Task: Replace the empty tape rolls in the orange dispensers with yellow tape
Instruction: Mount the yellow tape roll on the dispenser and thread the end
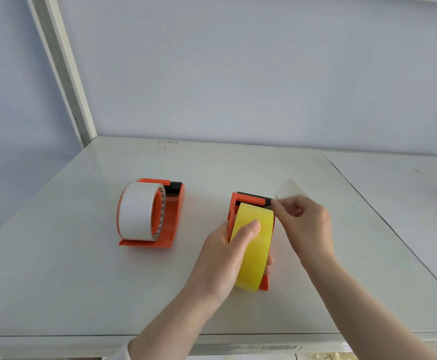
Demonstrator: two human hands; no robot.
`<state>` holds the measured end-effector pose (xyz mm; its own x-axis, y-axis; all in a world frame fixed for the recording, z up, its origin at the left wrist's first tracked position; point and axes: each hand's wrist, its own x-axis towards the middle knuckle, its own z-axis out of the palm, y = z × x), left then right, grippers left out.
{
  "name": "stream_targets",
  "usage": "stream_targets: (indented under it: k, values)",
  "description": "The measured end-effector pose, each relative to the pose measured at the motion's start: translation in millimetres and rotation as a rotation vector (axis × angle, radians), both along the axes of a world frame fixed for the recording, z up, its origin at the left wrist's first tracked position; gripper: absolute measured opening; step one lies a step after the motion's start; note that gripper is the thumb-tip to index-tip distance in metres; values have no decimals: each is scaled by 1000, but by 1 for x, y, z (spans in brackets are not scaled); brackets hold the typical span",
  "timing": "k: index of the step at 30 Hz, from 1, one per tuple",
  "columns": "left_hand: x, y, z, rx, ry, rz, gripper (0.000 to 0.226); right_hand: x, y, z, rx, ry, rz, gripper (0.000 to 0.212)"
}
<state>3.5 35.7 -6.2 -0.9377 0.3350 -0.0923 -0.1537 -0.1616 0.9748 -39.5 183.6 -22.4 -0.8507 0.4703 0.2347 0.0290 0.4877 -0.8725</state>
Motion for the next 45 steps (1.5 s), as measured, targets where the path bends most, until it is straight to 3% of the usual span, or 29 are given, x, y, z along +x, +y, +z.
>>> stream_targets:
  k: [5,9,13,17,21,24,27,28,30,33,35,38,41,45]
  values:
    - [-2,-4,-3,-42,35,-51,24,-11,-1,4,48,61,21,9]
    - [-2,-8,-5,-77,53,-111,30,-19,1,20,-6,-4,77,12]
    - [-3,-11,-7,-69,61,-145,38,-30,3,43,-297,-197,276,16]
    - [-2,-13,-6,-94,118,-146,31,-60,16,55,-344,-393,245,40]
    - [-2,-14,-1,-54,177,-95,28,-73,24,59,-487,-561,377,37]
    - [-2,-16,5,-27,219,-84,36,-72,39,71,-665,-562,556,51]
    - [-4,-20,13,-7,220,-65,43,-75,67,89,-905,-422,489,51]
    - [-5,-21,16,-11,218,-57,44,-74,74,92,-864,-342,431,41]
    - [-8,-22,21,-21,228,-48,45,-72,84,85,-561,-223,345,21]
    - [-13,-23,27,-19,236,-50,47,-61,78,61,-59,-116,400,43]
    - [-16,-22,31,-13,239,-57,47,-57,69,50,93,-39,443,54]
    - [-14,-20,40,-2,240,-80,43,-63,56,46,114,102,426,56]
    - [-15,-18,46,10,251,-100,48,-77,45,54,-8,145,336,27]
    - [-15,-17,54,48,263,-139,60,-93,47,65,-78,177,144,27]
